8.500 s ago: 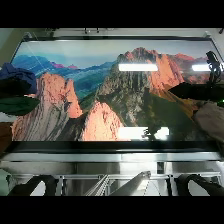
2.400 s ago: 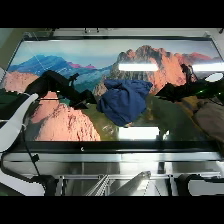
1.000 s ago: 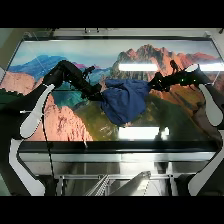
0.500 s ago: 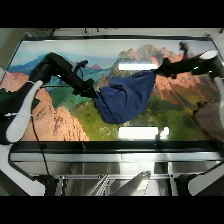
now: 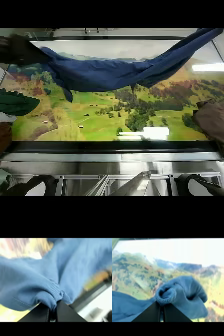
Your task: Fold the shirts.
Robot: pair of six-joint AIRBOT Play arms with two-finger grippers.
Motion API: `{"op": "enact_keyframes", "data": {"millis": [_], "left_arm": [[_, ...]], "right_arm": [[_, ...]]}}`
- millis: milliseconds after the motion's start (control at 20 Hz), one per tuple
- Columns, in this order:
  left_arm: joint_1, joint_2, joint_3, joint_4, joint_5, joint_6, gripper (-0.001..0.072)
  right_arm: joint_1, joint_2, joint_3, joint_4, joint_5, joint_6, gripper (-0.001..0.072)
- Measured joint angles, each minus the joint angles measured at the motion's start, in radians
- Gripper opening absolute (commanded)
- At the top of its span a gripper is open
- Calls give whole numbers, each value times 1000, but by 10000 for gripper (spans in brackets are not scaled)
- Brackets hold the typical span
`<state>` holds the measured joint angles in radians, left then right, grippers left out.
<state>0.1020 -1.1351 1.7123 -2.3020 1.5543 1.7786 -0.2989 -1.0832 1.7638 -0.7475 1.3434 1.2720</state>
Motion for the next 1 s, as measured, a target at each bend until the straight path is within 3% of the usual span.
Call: {"op": "enact_keyframes", "data": {"millis": [200, 450, 500, 550, 600, 650, 850, 1000], "left_arm": [[82, 71, 0, 0, -52, 3, 31], [104, -155, 0, 6, -62, 7, 32], [97, -220, 0, 7, -68, 11, 84], [87, -290, 0, 8, -71, 11, 374], [77, -355, 0, 8, -71, 14, 657], [69, -417, 0, 8, -69, 14, 717], [80, -602, -1, 7, -40, 18, 716], [140, -644, -9, 7, 28, 10, 715]], "right_arm": [[42, 83, -64, -58, -71, 24, 16], [109, -109, -234, -125, -341, -17, 16], [124, -175, -251, -124, -399, -48, 21], [138, -241, -263, -122, -447, -81, 196], [152, -312, -272, -108, -494, -121, 512], [163, -369, -277, -92, -532, -150, 609], [161, -495, -288, -86, -578, -208, 604], [93, -487, -294, -110, -469, -164, 603]]}}
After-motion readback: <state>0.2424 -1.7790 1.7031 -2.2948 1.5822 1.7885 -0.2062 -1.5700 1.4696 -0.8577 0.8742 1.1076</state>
